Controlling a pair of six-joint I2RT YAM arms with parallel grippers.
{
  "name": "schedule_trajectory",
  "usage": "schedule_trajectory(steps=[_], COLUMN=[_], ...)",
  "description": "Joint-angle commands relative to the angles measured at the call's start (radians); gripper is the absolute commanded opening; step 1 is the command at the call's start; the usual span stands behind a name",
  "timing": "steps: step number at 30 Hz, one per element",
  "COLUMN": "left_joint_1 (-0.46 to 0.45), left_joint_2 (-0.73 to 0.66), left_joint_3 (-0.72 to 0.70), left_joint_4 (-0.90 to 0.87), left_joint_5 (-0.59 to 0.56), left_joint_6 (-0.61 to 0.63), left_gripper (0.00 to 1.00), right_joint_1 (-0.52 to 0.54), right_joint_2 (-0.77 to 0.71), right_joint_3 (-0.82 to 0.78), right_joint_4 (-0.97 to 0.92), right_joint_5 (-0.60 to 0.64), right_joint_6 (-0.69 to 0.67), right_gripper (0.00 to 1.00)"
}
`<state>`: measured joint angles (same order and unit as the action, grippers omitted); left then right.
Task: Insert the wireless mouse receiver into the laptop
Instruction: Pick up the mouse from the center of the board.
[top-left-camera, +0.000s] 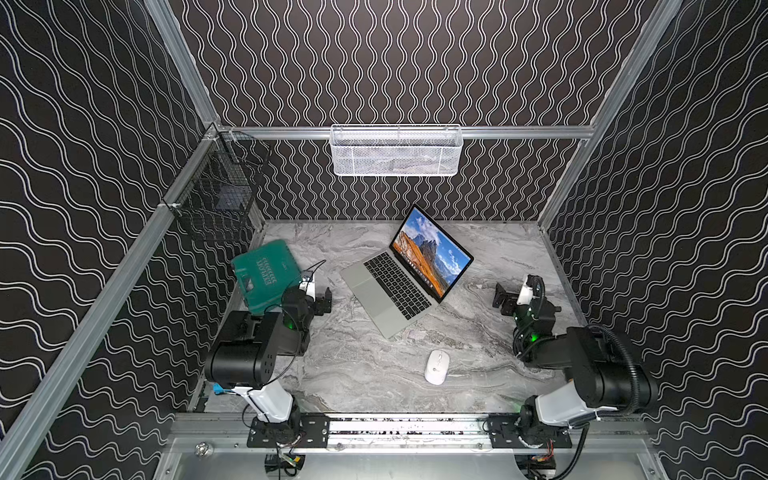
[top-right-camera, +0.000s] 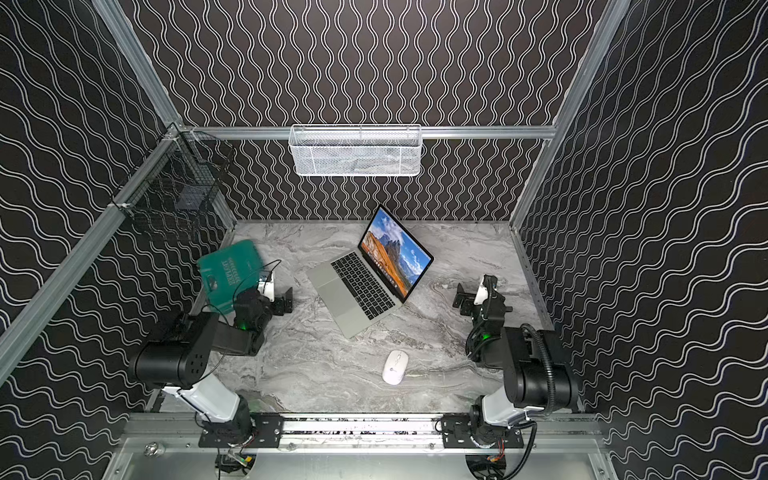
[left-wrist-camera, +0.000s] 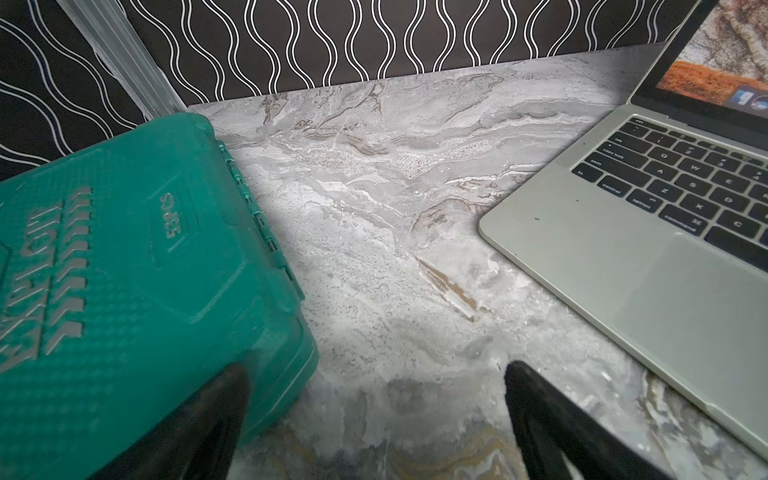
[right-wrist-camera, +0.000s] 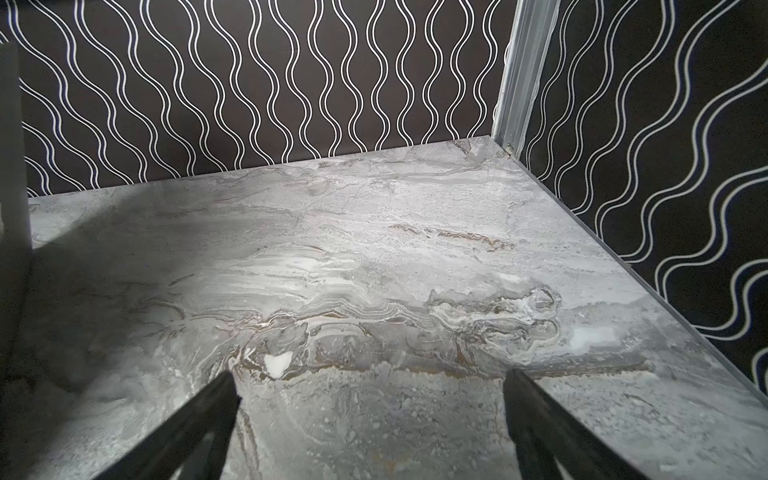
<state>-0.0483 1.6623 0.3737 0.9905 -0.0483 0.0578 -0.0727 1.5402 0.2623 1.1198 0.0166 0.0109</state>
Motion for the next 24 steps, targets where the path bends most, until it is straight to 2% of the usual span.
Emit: schedule_trajectory(steps=[1,24], left_joint_1=[-0.001,0.001], left_joint_2=[0.001,0.002], left_joint_3=[0.004,0.006], left_joint_4=[0.027,0.021], left_joint_5=[0.005,0.016], left_joint_6=[0.008,0.006], left_gripper=[0.99,0.99], right_joint_1=[0.002,0.001], right_joint_2=[0.002,0.002], right_joint_3=[0.006,0.008], right_joint_4=[0.051,0.049], right_joint_5=[-0.008,-0.010], right_joint_6=[-0.005,-0.005], right_gripper=[1.00,1.00])
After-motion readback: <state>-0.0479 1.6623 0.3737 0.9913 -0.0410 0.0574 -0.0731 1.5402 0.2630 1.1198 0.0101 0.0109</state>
